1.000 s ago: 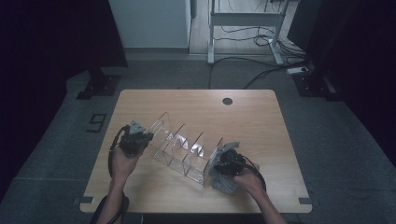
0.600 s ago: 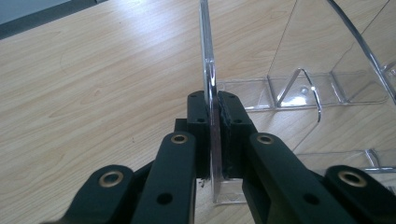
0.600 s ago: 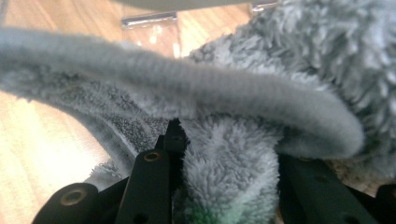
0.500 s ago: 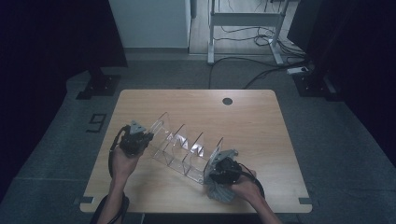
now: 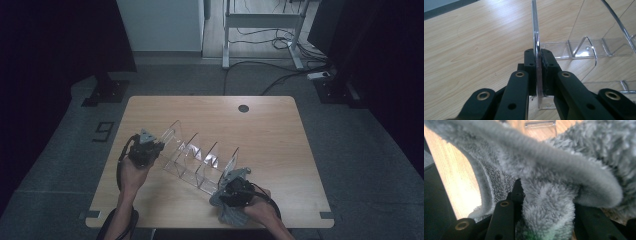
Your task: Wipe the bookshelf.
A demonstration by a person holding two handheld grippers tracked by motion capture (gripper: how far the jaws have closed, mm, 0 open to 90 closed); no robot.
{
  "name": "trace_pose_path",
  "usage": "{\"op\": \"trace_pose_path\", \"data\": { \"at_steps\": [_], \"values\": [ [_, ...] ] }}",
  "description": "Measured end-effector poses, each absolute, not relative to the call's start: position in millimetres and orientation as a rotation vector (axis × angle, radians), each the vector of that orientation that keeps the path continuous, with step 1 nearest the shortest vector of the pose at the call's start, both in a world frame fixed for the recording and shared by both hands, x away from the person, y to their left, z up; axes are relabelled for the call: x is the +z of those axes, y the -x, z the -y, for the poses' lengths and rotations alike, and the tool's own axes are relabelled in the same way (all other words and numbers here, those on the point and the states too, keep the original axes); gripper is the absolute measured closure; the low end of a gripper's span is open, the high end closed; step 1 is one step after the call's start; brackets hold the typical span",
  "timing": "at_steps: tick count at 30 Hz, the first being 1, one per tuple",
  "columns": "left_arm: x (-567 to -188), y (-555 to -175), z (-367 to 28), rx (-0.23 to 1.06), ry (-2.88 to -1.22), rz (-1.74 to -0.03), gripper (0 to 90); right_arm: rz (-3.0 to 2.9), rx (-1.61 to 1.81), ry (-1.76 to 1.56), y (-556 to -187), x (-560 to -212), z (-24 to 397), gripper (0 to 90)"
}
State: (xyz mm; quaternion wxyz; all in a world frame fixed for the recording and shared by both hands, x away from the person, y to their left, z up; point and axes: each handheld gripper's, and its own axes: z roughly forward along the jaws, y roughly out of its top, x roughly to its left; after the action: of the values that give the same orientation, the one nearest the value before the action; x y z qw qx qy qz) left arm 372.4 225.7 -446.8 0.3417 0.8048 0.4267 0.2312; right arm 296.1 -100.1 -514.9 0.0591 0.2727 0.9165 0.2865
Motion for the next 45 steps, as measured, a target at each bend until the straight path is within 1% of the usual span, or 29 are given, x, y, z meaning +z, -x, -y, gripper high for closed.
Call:
{"op": "trace_pose_path", "data": {
  "at_steps": [7,13,24,35,41,45],
  "values": [
    [-447.1,-373.2,-226.8,0.594,-2.095,-1.096,84.6,-2.781,0.864,-0.833,-297.7,-512.1,105.1,65.9],
    [-447.4,-373.3,-227.3,0.594,-2.096,-1.089,84.5,-2.738,0.868,-0.866,-300.6,-500.1,119.5,67.5],
    [-447.8,-373.5,-227.4,0.594,-2.093,-1.086,84.5,-2.635,0.915,-0.93,-310.5,-474.7,152.5,67.6],
    [-448.1,-374.0,-228.0,0.584,-2.091,-1.085,84.5,-2.512,1.004,-0.988,-320.9,-448.0,176.7,67.5],
    [-448.3,-374.0,-228.1,0.583,-2.09,-1.085,84.5,-2.483,1.015,-1.015,-326.8,-443.4,184.3,67.4],
    [-448.4,-374.1,-228.1,0.582,-2.09,-1.085,84.5,-2.45,1.002,-1.058,-329.6,-443.3,196.6,67.3]
  ]
}}
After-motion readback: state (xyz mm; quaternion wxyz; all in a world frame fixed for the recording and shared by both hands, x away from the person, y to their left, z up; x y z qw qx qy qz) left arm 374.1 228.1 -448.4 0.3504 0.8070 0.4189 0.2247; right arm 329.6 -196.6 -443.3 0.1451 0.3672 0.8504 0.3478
